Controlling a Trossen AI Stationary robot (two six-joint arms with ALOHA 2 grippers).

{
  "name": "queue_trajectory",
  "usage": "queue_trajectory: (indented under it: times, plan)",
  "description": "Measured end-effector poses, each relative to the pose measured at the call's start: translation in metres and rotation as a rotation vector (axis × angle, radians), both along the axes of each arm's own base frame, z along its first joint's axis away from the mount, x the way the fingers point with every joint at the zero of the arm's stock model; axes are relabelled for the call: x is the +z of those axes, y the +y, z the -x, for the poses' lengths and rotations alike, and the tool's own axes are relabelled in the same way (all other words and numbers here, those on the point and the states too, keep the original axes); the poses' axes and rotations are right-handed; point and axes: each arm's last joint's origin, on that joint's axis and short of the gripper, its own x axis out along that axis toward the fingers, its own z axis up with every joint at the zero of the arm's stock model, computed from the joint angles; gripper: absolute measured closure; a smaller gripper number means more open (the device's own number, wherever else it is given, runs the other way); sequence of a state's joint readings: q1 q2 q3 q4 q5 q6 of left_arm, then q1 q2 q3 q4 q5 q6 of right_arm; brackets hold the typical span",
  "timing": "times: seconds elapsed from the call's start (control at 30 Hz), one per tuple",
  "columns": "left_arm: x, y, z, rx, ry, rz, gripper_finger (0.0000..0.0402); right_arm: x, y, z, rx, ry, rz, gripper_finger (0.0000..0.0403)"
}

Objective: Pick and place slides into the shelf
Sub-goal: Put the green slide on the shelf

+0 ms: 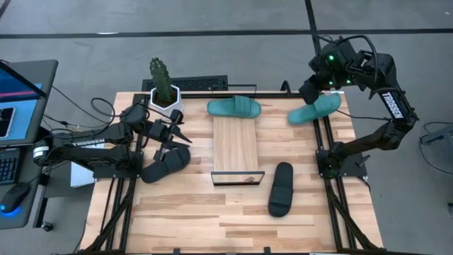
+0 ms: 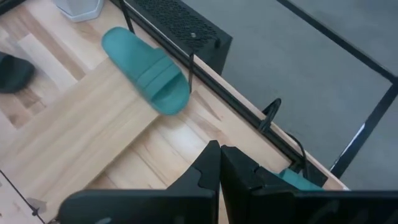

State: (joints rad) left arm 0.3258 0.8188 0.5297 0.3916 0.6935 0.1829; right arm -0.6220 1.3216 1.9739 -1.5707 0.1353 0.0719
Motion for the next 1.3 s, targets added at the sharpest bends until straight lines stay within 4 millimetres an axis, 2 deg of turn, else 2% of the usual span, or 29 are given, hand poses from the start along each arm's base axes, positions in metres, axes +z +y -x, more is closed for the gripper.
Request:
queue_trajectory:
  times: [0.17, 0.33, 0.5, 0.67, 0.77, 0.9, 1.07, 1.17, 1.3]
  plan:
    - [-0.002, 0.001, -0.014, 0.026, -0.068, -0.084, 0.0346, 0.0, 0.0, 0.0, 0.0, 0.0, 0.001, 0.0403]
    - [-0.018, 0.004, -0.051, 0.151, -0.166, -0.171, 0.0346, 0.0, 0.0, 0.0, 0.001, 0.0, -0.001, 0.0403]
    - [-0.011, 0.015, -0.092, 0.374, -0.286, -0.213, 0.0346, 0.0, 0.0, 0.0, 0.002, 0.0, -0.002, 0.0403]
    - [-0.008, 0.029, -0.14, 0.461, -0.063, -0.226, 0.0346, 0.0, 0.0, 0.0, 0.013, 0.006, 0.004, 0.0403]
    - [-0.001, 0.033, -0.156, 0.451, 0.094, -0.235, 0.0346, 0.0, 0.0, 0.0, 0.025, 0.013, 0.01, 0.0403]
    - [0.006, 0.033, -0.159, 0.427, 0.195, -0.227, 0.0346, 0.0, -0.001, 0.0, 0.029, 0.042, 0.041, 0.0403]
    - [0.022, 0.029, -0.143, 0.43, 0.189, -0.145, 0.0346, -0.005, -0.002, -0.001, 0.02, 0.07, 0.043, 0.0403]
    - [0.027, 0.026, -0.135, 0.426, 0.224, -0.106, 0.0346, -0.017, -0.003, -0.008, 0.041, 0.09, -0.019, 0.0403]
    - [0.027, 0.02, -0.13, 0.371, 0.27, -0.054, 0.0346, -0.047, -0.007, -0.029, 0.076, 0.185, -0.114, 0.0403]
